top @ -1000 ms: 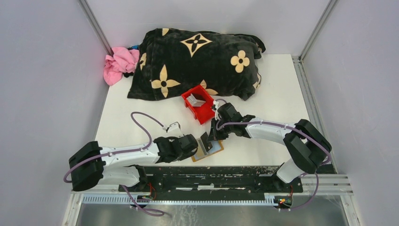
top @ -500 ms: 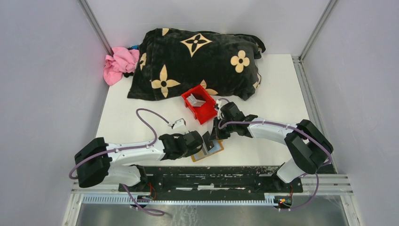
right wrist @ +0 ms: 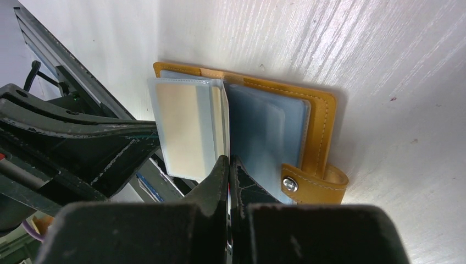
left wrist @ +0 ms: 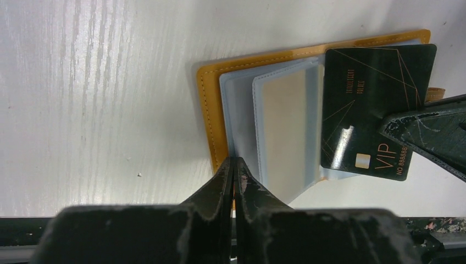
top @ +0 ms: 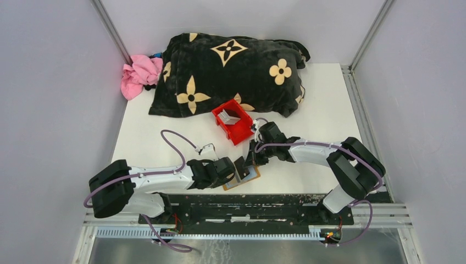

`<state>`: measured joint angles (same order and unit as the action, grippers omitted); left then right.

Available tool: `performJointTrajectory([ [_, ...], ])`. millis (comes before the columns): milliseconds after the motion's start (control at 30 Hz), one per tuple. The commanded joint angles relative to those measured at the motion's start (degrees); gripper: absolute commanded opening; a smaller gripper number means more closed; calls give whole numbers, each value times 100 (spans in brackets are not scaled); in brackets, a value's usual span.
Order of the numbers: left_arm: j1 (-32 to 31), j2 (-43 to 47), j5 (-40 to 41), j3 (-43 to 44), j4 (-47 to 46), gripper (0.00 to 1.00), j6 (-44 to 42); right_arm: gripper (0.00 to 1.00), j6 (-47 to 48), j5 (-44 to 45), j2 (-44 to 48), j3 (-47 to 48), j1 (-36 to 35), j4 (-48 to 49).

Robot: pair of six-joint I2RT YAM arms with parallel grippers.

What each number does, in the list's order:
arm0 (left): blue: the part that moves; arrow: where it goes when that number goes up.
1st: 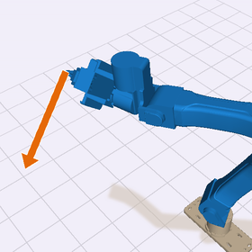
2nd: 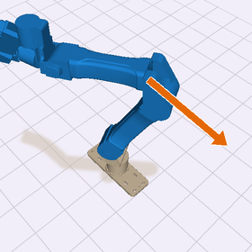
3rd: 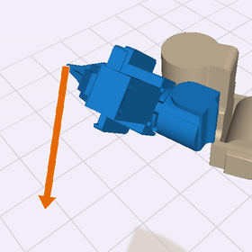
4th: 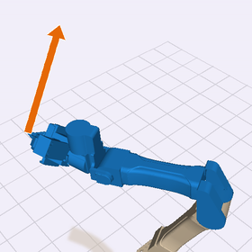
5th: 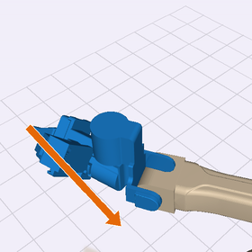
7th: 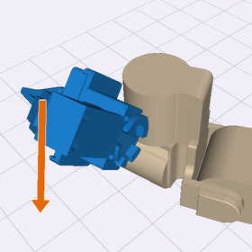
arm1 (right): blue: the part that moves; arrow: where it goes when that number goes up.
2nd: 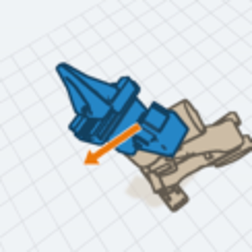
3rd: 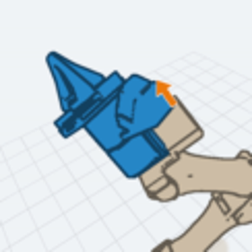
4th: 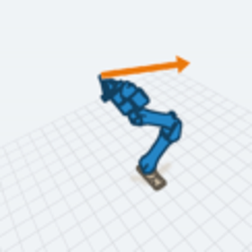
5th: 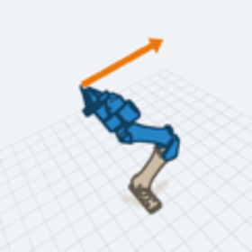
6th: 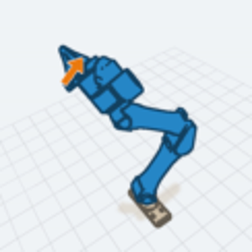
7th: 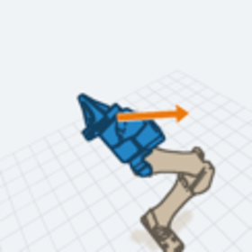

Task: Put the credit cards into the card holder
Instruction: Insert the credit card into the card holder.

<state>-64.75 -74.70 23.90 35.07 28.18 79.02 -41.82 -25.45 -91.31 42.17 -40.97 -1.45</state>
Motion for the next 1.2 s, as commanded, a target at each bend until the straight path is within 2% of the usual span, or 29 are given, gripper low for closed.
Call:
performJointTrajectory([
  [0,-38,40,22,-54,-95,7,16,1,-111,-139,-48,-109,22,371],
  [700,-35,-104,-231,-288,82,6,171,1,-479,-182,330,-524,198,870],
  [1167,-46,-105,-278,-243,419,4,271,1,-1109,-526,11,-1132,265,2048],
])
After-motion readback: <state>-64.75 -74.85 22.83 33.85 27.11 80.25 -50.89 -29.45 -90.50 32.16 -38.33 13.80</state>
